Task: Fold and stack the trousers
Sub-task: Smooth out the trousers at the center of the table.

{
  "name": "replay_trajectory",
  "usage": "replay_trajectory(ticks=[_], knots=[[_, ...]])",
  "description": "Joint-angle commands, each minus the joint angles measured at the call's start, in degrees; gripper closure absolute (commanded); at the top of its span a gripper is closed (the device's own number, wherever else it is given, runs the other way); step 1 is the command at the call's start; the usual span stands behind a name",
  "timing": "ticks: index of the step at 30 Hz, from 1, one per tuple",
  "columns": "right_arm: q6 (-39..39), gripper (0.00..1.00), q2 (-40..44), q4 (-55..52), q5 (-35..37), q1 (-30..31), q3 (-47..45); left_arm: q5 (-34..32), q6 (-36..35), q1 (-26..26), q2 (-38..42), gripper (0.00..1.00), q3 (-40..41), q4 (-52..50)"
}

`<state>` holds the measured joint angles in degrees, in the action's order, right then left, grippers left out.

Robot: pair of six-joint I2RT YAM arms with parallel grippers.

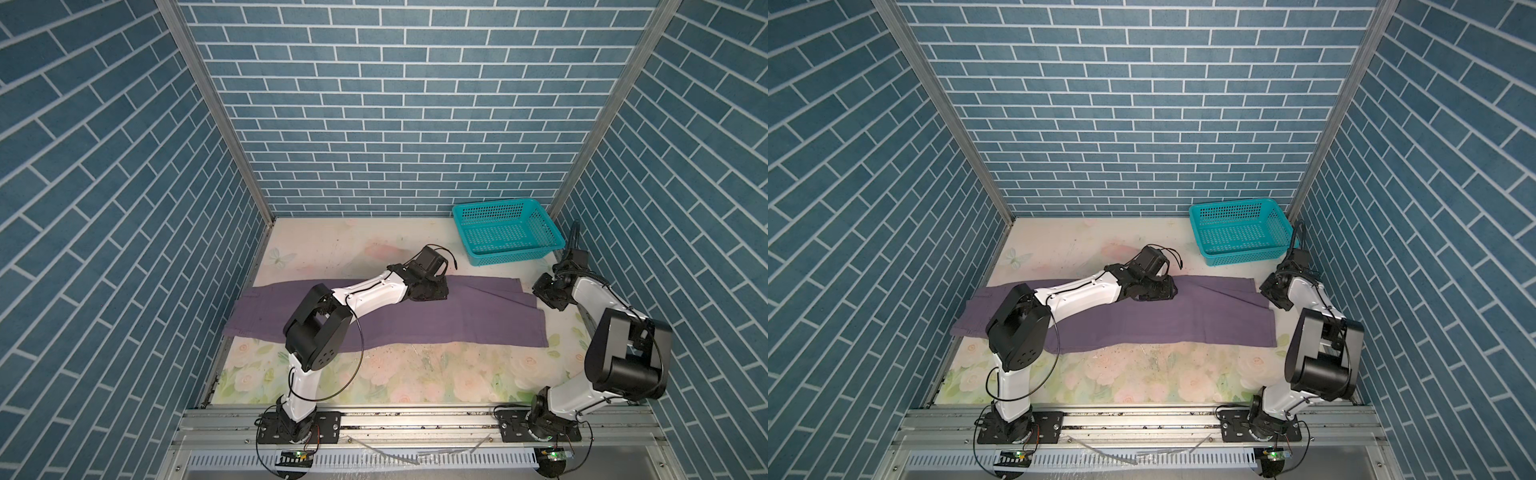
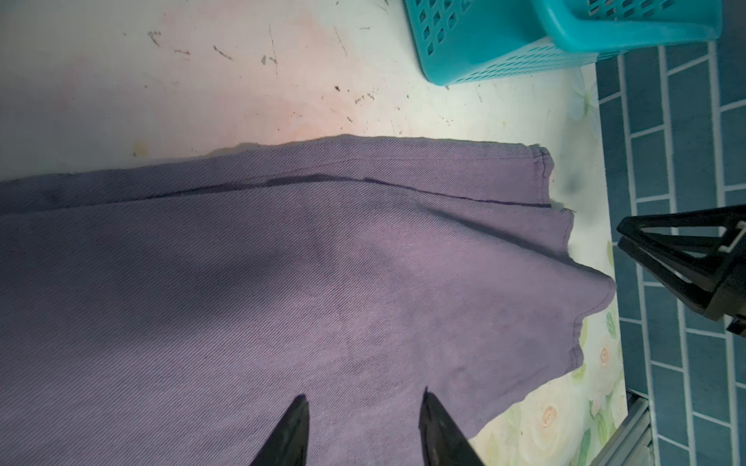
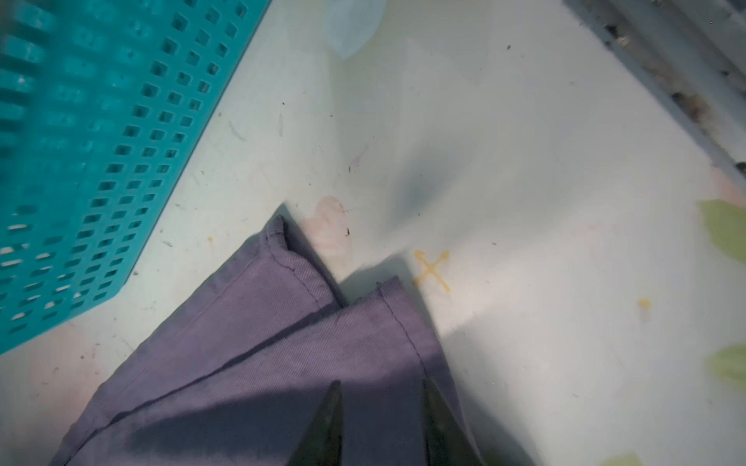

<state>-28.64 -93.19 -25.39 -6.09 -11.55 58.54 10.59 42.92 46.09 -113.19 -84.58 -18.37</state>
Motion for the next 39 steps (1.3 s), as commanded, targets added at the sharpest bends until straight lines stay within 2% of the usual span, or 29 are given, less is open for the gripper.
replay_trajectory(ticks=[1, 6, 18, 21, 27, 32, 36, 37, 39], knots=[[3.1, 0.55, -4.9, 1.2, 2.8, 2.9, 4.3, -0.3, -1.1, -0.2, 0.0, 0.53, -0.9, -1.4], [3.6, 0.49, -9.5, 4.1, 4.2, 5.3, 7.7, -1.4, -1.6, -1.9, 3.3, 0.53, 2.7, -2.6], [5.0, 0.51, -15.2, 4.9, 5.8, 5.9, 12.3, -5.5, -1.6, -11.4, 16.7, 0.53, 18.5, -4.2], [5.0, 0.51, -15.5, 4.2, 5.5, 6.0, 12.5, -8.1, -1.5, -15.4, 20.7, 0.53, 22.4, -7.2], [5.6, 0.51, -18.1, 2.1, 1.4, 6.4, 14.9, -11.6, -0.6, -27.0, 32.2, 0.43, 32.7, -9.6], [6.2, 0.74, -21.1, -1.0, 1.4, 7.1, 18.2, -12.2, -1.5, -34.1, 37.5, 0.41, 37.1, -11.2], [5.4, 0.97, -20.9, -1.7, 1.5, 6.9, 17.9, -8.4, -0.8, -39.7, 37.9, 0.4, 41.7, -8.6], [5.1, 1.0, -20.7, -1.9, 2.1, 7.0, 17.7, -7.4, -0.6, -41.2, 37.3, 0.4, 42.9, -7.5], [4.9, 1.0, -20.1, -2.4, 4.1, 6.9, 17.4, -6.8, -0.5, -43.4, 35.9, 0.41, 44.4, -6.3]])
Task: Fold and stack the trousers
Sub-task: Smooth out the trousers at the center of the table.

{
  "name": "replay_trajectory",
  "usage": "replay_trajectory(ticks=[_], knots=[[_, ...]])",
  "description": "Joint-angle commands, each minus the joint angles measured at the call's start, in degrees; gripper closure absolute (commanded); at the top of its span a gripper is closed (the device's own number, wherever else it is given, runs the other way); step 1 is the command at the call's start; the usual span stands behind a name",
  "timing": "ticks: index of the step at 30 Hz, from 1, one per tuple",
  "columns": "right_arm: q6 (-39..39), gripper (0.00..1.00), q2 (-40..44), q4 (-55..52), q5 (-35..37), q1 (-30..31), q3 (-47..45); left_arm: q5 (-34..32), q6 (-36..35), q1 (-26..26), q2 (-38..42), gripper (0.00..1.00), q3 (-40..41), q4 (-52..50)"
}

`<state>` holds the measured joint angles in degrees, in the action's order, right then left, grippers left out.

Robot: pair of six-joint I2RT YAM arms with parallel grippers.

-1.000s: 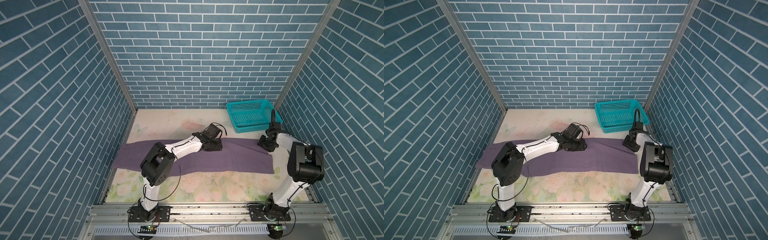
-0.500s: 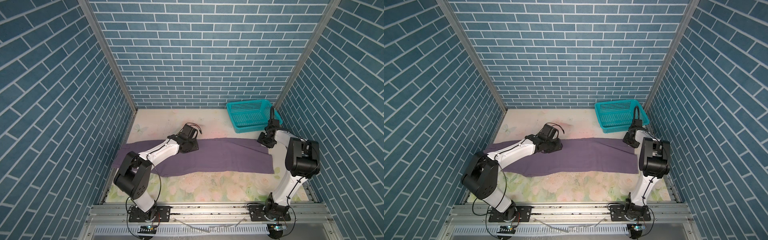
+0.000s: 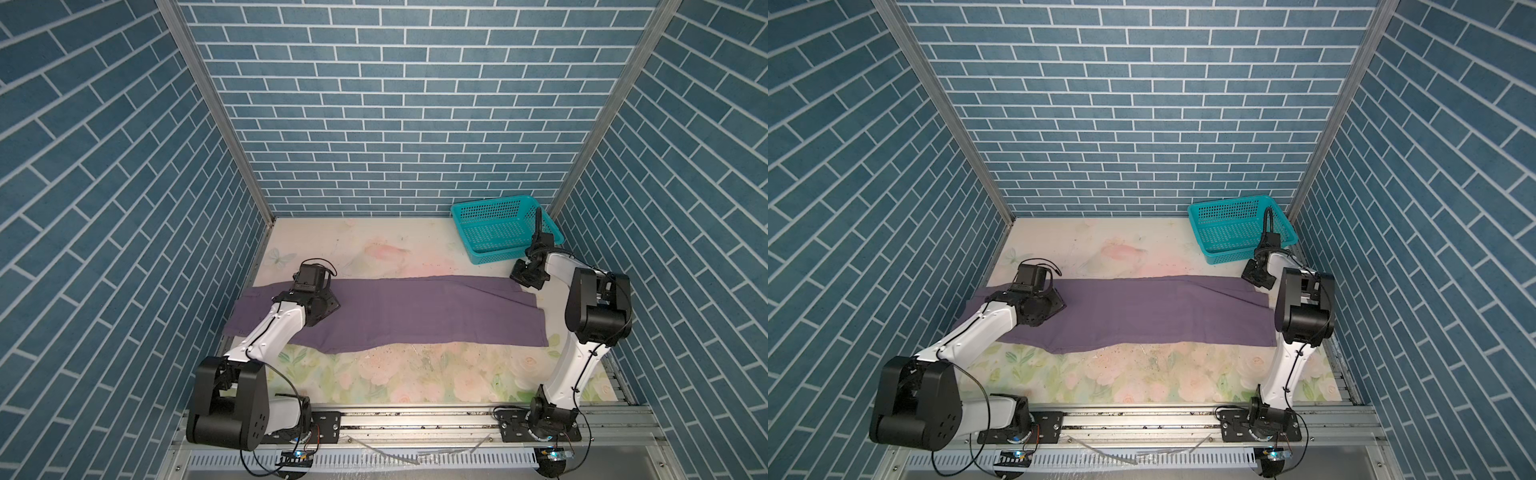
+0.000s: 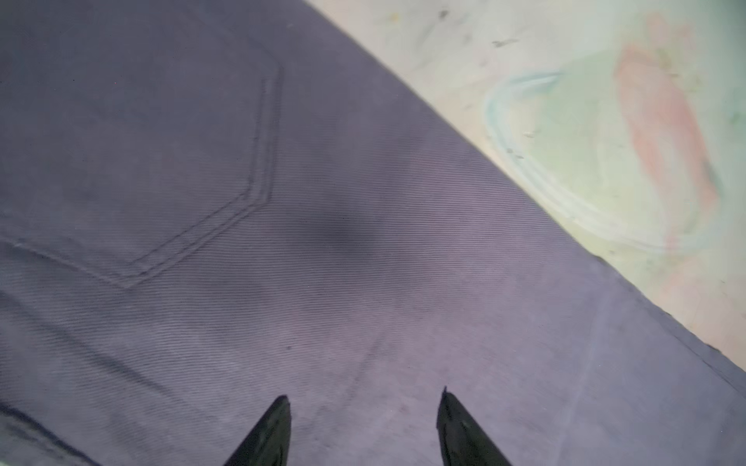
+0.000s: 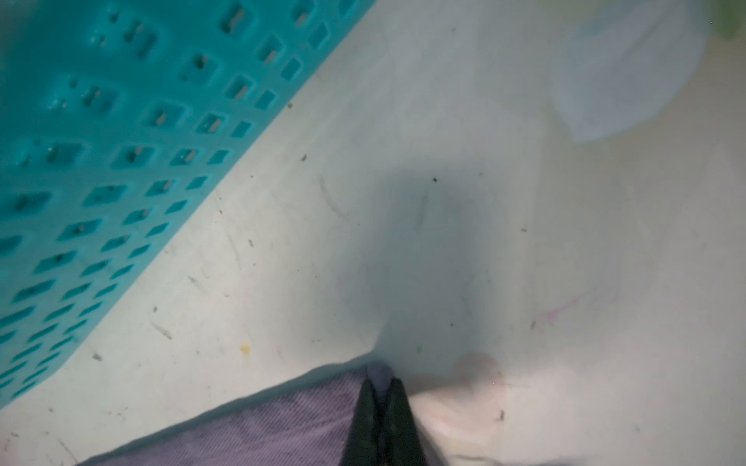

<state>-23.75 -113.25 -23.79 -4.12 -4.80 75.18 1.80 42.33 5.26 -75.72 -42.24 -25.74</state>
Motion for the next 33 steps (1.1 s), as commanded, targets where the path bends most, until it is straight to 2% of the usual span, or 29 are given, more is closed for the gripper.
replay_trajectory(ticks=[1, 7, 11, 18, 21, 22, 25, 27, 30, 33], knots=[[0.0, 1.0, 0.7, -4.1, 3.2, 0.1, 0.5, 1.8, 0.0, -3.4, -2.4, 0.41, 2.1, 1.4], [-0.4, 1.0, 5.6, -6.5, 8.0, -3.0, 1.0, 2.4, -0.8, -6.6, -6.4, 0.42, 4.7, 3.4], [-0.7, 1.0, 7.2, -6.9, 8.6, -6.0, 2.1, 2.4, -1.6, -8.1, -8.0, 0.43, 5.5, 4.6], [1.2, 1.0, 4.8, -5.5, 10.5, -6.8, 6.1, 3.7, -2.5, -9.2, -10.4, 0.43, 6.0, 5.8], [1.8, 1.0, 3.1, -3.7, 9.0, -6.8, 7.1, 4.2, -2.3, -9.2, -10.7, 0.44, 6.0, 6.3], [1.8, 0.98, 2.6, -3.7, 8.7, -6.7, 7.3, 4.5, -2.3, -9.2, -10.7, 0.44, 6.2, 6.5], [0.4, 0.68, 2.9, -5.0, 8.5, -6.7, 6.1, 5.4, -2.2, -9.2, -10.5, 0.44, 6.2, 6.9], [-0.5, 0.57, 4.8, -5.8, 9.2, -6.7, 3.9, 6.0, -2.1, -9.2, -10.3, 0.44, 6.4, 7.3], [-1.2, 0.48, 9.1, -7.4, 10.8, -6.8, -0.2, 6.9, -2.2, -9.2, -10.0, 0.45, 6.5, 7.6], [-2.0, 0.45, 13.2, -8.7, 9.1, -6.9, -4.8, 7.7, -2.5, -9.2, -9.5, 0.45, 6.6, 7.8]])
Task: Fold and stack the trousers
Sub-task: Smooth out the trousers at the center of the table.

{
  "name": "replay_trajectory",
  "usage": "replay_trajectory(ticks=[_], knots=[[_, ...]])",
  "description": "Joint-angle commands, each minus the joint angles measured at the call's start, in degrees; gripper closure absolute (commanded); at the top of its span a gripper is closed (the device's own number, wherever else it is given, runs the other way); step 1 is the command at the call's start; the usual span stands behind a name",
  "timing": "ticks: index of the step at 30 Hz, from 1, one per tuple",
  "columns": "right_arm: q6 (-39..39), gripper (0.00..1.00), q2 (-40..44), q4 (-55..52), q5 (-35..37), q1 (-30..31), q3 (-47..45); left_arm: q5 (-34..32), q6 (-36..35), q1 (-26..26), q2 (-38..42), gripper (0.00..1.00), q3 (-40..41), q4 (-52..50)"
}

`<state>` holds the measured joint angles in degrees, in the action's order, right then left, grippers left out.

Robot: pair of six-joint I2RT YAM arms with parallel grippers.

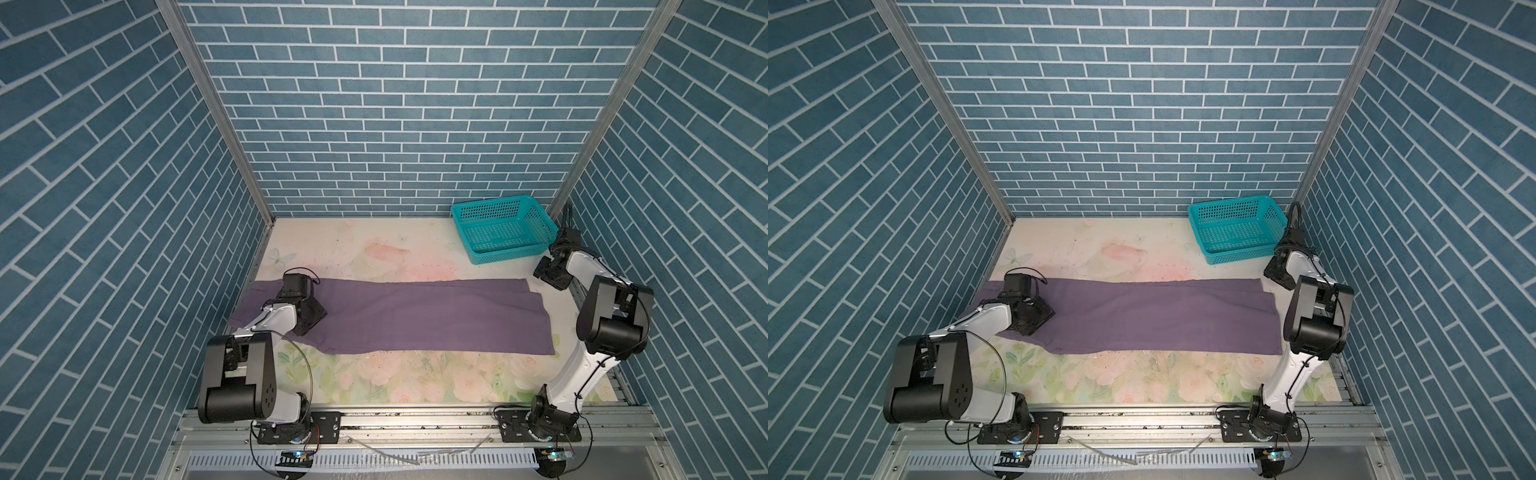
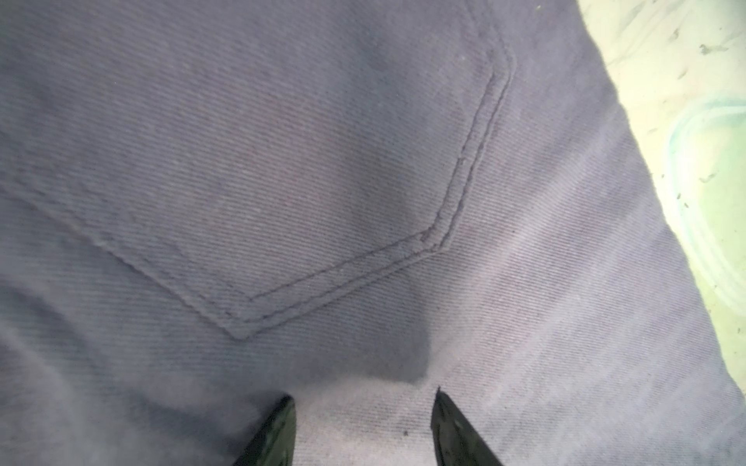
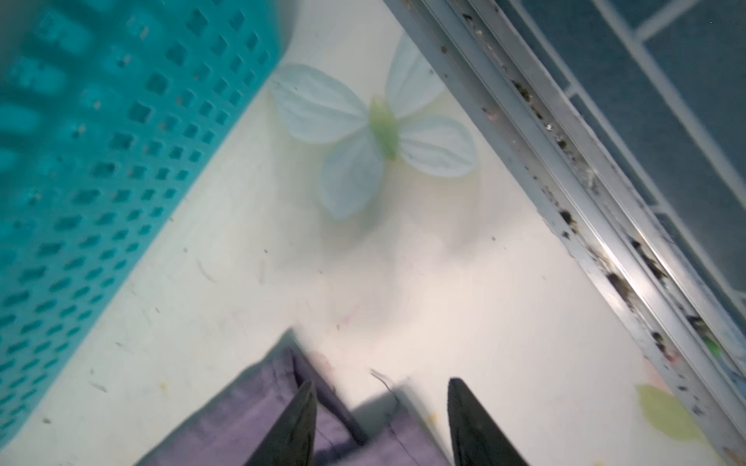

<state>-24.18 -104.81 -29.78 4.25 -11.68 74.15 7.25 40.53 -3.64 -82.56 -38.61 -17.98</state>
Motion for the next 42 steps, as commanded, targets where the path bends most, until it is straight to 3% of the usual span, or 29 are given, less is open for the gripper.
replay_trajectory(ticks=[1, 7, 19, 24, 26, 36, 42], knots=[[-2.0, 0.45, 5.8, -2.6, -0.5, 0.0, -5.4, 2.3, -0.8, -0.3, -2.6, 0.45, 3.0, 0.1], [-2.3, 0.52, 3.9, -2.0, -2.6, 0.0, -7.1, 2.7, -1.6, -0.3, -2.8, 0.45, 2.6, 0.5], [-4.6, 0.55, -4.6, -2.0, -4.1, 0.0, -3.0, 2.9, -2.3, -0.3, -4.5, 0.46, 2.1, 0.8], [-4.7, 0.9, -5.0, -1.7, -3.4, 0.0, -2.8, 2.8, -2.3, -0.3, -5.2, 0.46, 2.0, 0.9], [-4.6, 1.0, -4.3, -2.1, -2.5, 0.1, -2.4, 2.8, -2.3, -0.3, -5.2, 0.46, 2.0, 0.9], [-4.1, 1.0, 2.6, -6.3, 1.2, -0.4, 5.1, 2.7, -2.2, -0.3, -4.5, 0.46, 2.3, 0.7], [-4.2, 1.0, 2.4, -6.4, 1.7, -0.4, 8.3, 2.5, -2.1, -0.3, -4.4, 0.46, 2.6, 0.6]])
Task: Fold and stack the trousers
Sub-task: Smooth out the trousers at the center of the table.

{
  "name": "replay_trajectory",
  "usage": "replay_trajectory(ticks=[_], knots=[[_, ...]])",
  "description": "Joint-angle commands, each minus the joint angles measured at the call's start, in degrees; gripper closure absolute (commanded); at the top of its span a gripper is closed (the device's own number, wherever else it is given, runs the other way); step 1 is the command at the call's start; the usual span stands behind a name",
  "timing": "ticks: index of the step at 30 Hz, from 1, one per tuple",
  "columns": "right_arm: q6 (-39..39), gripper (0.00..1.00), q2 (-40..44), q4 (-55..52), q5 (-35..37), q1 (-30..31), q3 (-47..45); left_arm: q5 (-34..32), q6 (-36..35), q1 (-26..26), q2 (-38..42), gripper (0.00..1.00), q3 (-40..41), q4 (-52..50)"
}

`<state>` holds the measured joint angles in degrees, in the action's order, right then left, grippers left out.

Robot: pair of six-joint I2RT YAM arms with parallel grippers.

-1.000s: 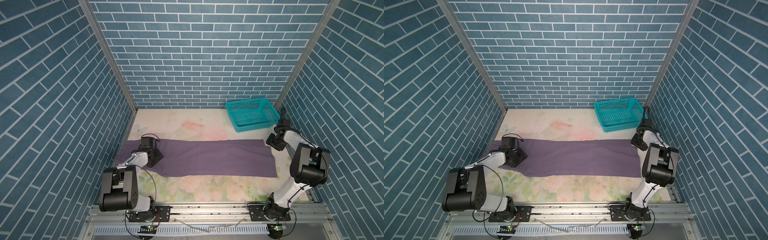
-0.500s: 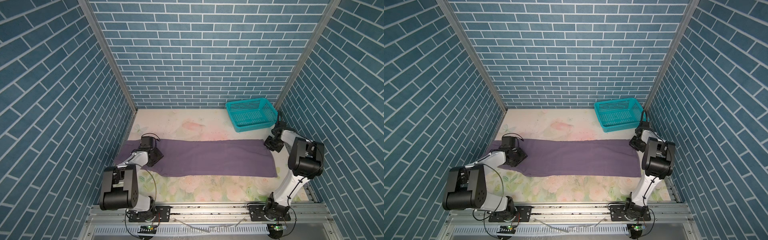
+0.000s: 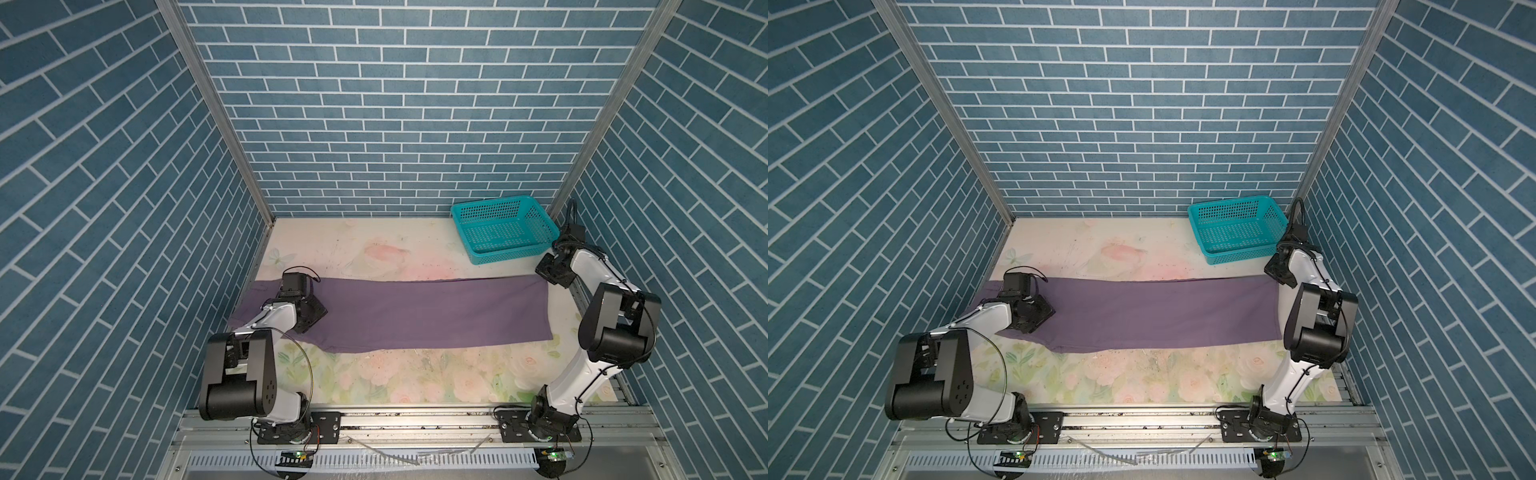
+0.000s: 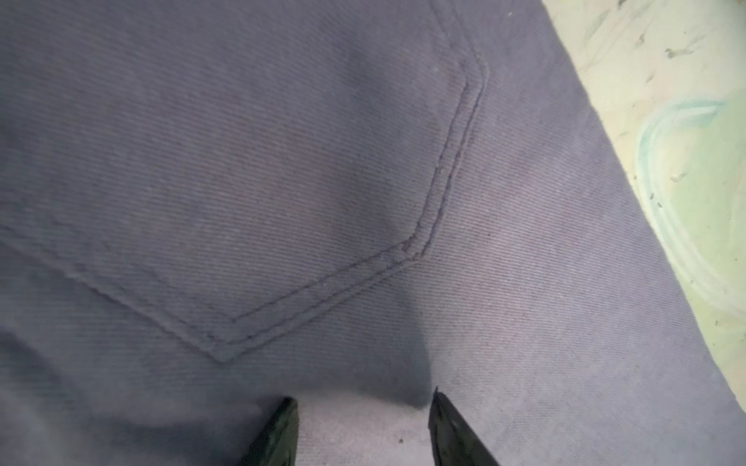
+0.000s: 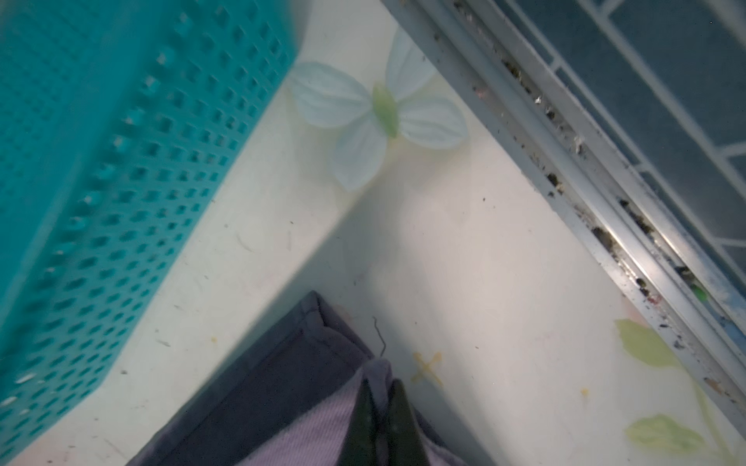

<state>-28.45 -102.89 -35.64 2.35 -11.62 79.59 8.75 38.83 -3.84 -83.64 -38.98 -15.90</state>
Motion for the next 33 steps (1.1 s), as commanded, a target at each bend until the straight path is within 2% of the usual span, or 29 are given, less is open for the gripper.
replay_trajectory(ticks=[1, 7, 8, 9, 11, 13, 17, 24, 28, 33], knots=[[0.0, 1.0, -0.3, -0.5, 3.6, -0.5, 3.2, 1.0, -0.5, -0.1, -3.3, 0.46, 2.9, -1.6], [0.5, 0.98, -6.2, 1.5, 3.8, -0.4, 4.1, 0.7, -0.5, -0.1, -3.1, 0.46, 2.6, -1.9], [0.8, 0.92, -7.2, 2.2, 3.7, -0.4, 4.2, 0.6, -0.4, -0.1, -2.9, 0.46, 2.5, -2.0], [1.2, 0.79, -8.0, 2.6, 3.5, -0.4, 4.6, 0.5, -0.4, -0.1, -2.8, 0.46, 2.3, -2.3], [1.5, 0.62, -8.8, 2.4, 3.7, -0.4, 4.9, 0.4, -0.2, -0.1, -2.3, 0.46, 2.2, -2.4], [1.2, 0.54, -8.0, 2.4, 4.0, -0.4, 3.8, 0.6, 0.3, -0.1, -1.5, 0.46, 1.8, -2.3], [1.0, 0.47, -1.0, 2.3, 4.9, -0.4, -3.1, 1.5, 1.6, 0.0, 0.8, 0.45, 1.0, -2.2], [-3.3, 0.31, 18.5, -0.4, 1.9, 3.1, -24.0, -0.4, 2.5, 4.3, 6.2, 0.43, -3.6, -5.8], [-6.6, 0.3, 24.3, -0.5, -3.5, 3.7, -33.4, -1.8, 3.3, 8.6, 8.7, 0.42, -5.8, -7.2], [-8.8, 0.3, 27.5, -0.4, -4.7, 3.8, -39.8, -4.1, 4.1, 13.5, 10.9, 0.41, -6.0, -8.1]])
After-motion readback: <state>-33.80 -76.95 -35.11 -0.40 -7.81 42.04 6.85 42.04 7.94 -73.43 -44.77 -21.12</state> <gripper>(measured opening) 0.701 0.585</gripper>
